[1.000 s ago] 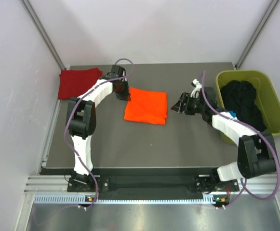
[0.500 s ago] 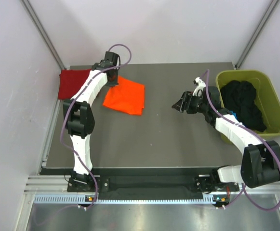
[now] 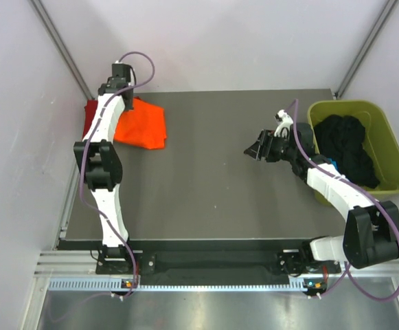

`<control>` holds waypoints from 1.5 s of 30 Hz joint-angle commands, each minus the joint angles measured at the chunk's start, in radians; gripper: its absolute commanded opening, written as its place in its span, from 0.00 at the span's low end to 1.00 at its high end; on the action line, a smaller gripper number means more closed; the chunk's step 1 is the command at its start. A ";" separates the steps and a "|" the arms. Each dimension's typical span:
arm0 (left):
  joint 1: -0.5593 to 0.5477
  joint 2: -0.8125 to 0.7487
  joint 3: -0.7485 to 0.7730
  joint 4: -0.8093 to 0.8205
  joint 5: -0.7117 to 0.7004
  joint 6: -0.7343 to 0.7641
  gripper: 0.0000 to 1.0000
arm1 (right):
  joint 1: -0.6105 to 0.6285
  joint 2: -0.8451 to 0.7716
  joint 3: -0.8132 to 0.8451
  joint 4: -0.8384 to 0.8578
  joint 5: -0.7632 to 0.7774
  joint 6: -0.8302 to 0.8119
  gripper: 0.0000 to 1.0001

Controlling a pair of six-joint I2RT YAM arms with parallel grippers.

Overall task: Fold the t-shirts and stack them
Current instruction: Neatly place the folded tshirt to the corner

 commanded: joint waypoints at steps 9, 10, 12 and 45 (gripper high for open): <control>0.167 -0.044 0.087 0.212 0.158 0.055 0.00 | -0.005 -0.009 -0.013 0.081 -0.020 -0.007 0.66; 0.170 -0.042 0.093 0.215 0.160 0.077 0.00 | -0.005 -0.009 -0.014 0.081 -0.019 -0.007 0.66; 0.182 -0.027 0.122 0.226 0.161 0.097 0.00 | -0.006 -0.010 -0.015 0.079 -0.019 -0.010 0.65; 0.104 0.050 0.011 0.354 0.030 -0.037 0.68 | 0.001 0.025 0.048 0.013 0.035 -0.039 1.00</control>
